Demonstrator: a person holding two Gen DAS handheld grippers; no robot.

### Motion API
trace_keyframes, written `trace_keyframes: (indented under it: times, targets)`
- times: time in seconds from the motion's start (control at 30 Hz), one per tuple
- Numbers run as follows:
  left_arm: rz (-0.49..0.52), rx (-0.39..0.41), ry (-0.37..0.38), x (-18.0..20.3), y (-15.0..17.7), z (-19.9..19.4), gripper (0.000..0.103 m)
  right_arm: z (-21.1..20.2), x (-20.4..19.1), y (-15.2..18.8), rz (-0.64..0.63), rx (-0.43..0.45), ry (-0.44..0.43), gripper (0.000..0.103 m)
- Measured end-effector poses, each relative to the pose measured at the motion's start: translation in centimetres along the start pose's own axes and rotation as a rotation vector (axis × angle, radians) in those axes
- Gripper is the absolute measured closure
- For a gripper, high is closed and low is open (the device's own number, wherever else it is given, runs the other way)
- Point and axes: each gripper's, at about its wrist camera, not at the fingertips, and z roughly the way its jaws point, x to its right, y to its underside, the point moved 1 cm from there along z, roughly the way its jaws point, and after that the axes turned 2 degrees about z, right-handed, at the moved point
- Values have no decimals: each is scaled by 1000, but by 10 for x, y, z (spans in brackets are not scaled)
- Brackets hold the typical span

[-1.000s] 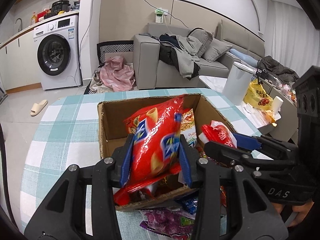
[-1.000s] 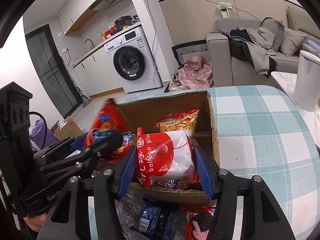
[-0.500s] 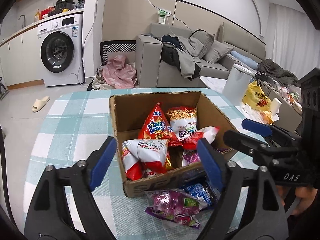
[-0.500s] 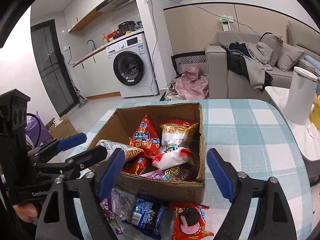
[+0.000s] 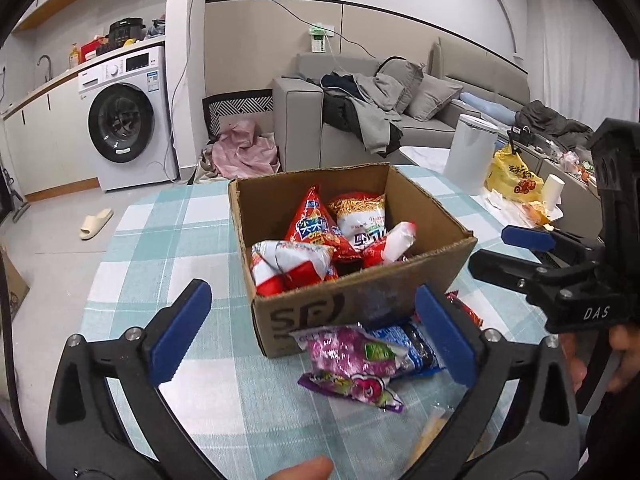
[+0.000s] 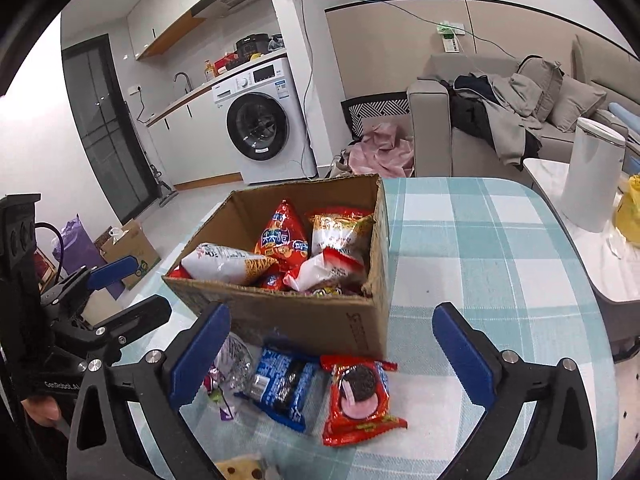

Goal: Organize snacks
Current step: 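Move both open grippers back to the remaining snacks beside the box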

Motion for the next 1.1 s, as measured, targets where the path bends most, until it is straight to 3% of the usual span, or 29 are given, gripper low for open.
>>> trace_keyframes:
  times: [0.6, 1.1]
  targets:
    - [0, -64, -3, 8, 39, -16, 1, -18, 1, 40, -21, -53, 31, 0]
    - [-28, -157, -2, 5, 57, 22, 1, 15, 18, 57, 10, -159, 94, 0]
